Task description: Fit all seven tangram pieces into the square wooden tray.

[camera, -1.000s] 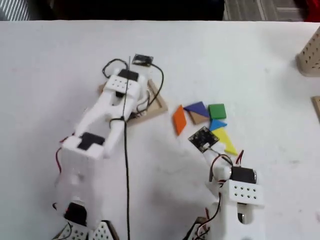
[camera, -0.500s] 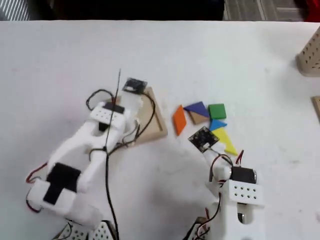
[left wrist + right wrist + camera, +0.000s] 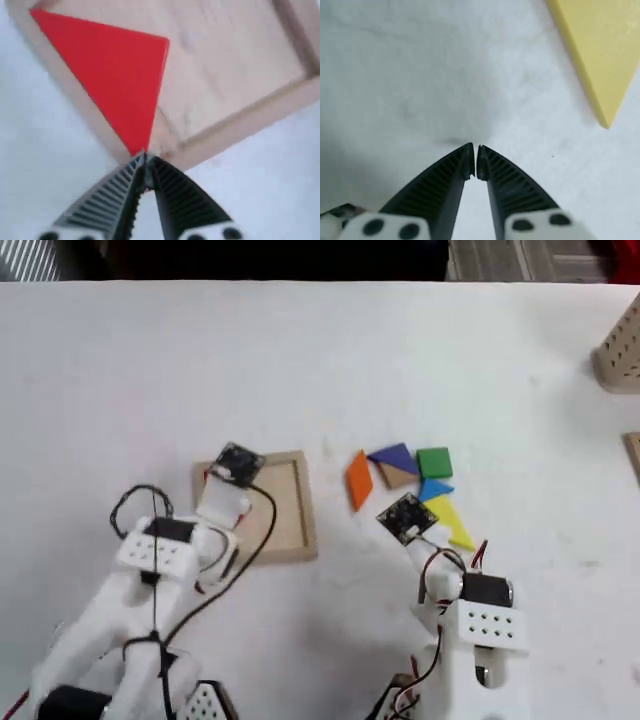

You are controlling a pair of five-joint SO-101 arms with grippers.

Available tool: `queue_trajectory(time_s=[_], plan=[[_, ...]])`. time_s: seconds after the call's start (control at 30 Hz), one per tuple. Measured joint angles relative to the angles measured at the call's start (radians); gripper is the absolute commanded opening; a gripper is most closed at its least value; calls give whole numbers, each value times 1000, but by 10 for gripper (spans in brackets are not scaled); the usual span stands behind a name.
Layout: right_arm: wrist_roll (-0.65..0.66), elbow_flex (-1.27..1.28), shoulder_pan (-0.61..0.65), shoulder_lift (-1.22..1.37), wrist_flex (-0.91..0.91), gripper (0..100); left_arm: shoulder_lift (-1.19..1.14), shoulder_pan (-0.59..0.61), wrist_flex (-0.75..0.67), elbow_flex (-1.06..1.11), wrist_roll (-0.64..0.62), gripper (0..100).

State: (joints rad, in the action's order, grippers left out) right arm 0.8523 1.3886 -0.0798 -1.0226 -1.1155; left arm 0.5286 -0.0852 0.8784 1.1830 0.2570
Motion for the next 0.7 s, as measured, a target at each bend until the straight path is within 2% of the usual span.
queue_trajectory(time_s=[0.13, 0.3, 0.4, 0.53, 0.7], plan=[[0, 0, 0, 0, 0, 19, 150, 28, 60, 86, 84, 22], [0, 0, 0, 0, 0, 19, 347, 40, 109, 157, 104, 22], [0, 0, 0, 0, 0, 19, 423, 94, 163, 150, 104, 22], [0, 0, 0, 0, 0, 19, 445, 192, 253, 44, 103, 24], [-29, 0, 2, 0, 0, 19, 448, 180, 327, -104, 51, 42]])
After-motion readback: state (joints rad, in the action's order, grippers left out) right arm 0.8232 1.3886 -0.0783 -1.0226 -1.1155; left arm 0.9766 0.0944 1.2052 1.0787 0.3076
